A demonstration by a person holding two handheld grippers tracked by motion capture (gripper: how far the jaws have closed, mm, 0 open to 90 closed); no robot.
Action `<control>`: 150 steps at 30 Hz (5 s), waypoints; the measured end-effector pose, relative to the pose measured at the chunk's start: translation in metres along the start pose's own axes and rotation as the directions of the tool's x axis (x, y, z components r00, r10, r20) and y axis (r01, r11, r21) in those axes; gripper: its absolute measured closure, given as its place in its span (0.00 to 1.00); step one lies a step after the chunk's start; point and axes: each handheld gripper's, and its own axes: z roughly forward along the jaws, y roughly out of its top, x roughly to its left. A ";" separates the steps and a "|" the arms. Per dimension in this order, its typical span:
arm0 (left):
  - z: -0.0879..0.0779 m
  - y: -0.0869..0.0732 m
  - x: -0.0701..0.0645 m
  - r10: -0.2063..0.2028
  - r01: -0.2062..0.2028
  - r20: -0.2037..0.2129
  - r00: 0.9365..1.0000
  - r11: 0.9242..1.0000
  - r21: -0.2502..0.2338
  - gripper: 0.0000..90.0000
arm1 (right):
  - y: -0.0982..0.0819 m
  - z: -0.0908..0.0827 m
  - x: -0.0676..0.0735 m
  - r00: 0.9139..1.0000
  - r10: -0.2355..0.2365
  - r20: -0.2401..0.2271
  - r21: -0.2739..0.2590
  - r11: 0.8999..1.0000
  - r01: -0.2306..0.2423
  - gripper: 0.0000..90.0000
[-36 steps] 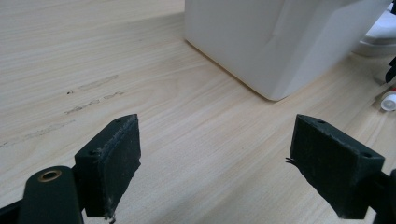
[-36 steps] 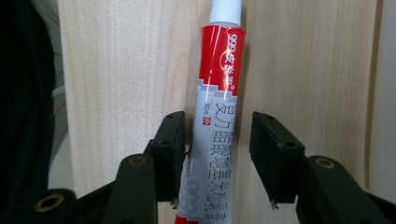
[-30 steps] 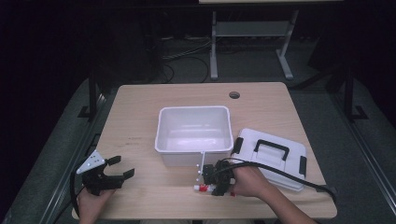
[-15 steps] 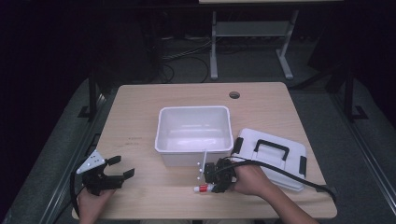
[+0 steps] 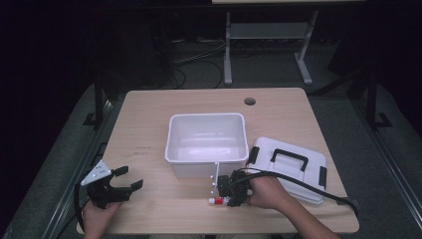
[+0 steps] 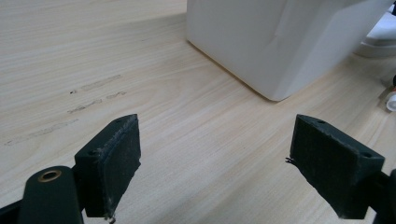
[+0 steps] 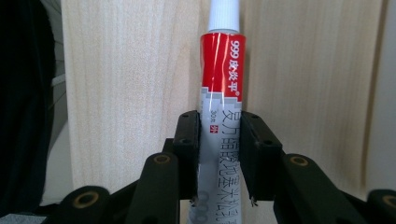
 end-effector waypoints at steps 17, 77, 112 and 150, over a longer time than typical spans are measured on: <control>0.000 0.000 0.000 0.002 -0.002 0.000 1.000 1.000 0.001 0.17 | 0.002 0.004 0.002 1.000 -0.006 0.016 -0.007 1.000 0.006 0.76; 0.001 0.001 -0.001 0.007 -0.007 -0.002 1.000 1.000 0.000 0.17 | 0.039 -0.155 -0.015 0.991 -0.034 0.131 -0.090 0.995 0.046 0.78; 0.000 0.001 0.000 0.004 -0.004 -0.003 1.000 1.000 -0.003 0.17 | 0.053 -0.135 -0.072 0.994 0.010 0.112 -0.054 0.999 -0.004 0.78; 0.000 0.001 0.001 0.004 -0.004 -0.003 1.000 1.000 -0.001 0.17 | 0.054 -0.086 -0.093 0.997 0.047 0.055 -0.012 0.999 -0.046 0.78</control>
